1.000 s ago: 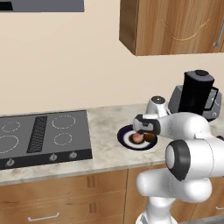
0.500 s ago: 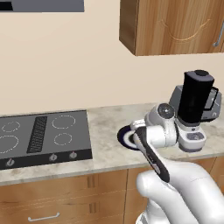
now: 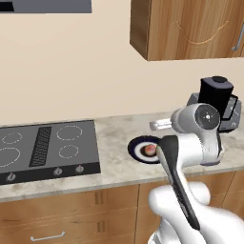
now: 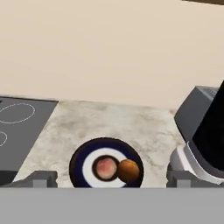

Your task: Pick the peach and orange from the fridge and place them on the plate next to the blender to make a fruit smoothie.

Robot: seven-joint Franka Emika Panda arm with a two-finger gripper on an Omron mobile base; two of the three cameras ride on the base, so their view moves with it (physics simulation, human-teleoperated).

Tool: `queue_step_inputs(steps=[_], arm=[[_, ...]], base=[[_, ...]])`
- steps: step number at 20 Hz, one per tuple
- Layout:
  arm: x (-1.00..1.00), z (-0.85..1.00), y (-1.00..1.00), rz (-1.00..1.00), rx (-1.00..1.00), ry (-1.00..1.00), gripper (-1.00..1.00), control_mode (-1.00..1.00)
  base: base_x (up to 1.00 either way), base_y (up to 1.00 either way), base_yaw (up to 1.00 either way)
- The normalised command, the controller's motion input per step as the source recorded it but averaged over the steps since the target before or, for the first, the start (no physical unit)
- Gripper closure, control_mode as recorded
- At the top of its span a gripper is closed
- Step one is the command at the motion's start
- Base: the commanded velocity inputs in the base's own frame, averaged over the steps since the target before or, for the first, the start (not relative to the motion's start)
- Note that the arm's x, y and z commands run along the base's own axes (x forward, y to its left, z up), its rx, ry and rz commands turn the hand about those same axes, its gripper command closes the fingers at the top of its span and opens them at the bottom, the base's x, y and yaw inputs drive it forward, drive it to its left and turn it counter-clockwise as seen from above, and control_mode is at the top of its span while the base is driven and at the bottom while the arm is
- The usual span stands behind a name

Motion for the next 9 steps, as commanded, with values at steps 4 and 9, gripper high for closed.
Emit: queue_step_inputs(steps=[4, 9], arm=[[-1.0, 1.0, 0.0, 0.02, 0.0, -0.21, -1.0, -1.0], [-1.0, 0.85, 0.0, 0.05, 0.0, -0.17, -1.0, -1.0]], base=[[0.0, 0.0, 0.0], [0.0, 0.0, 0.0]])
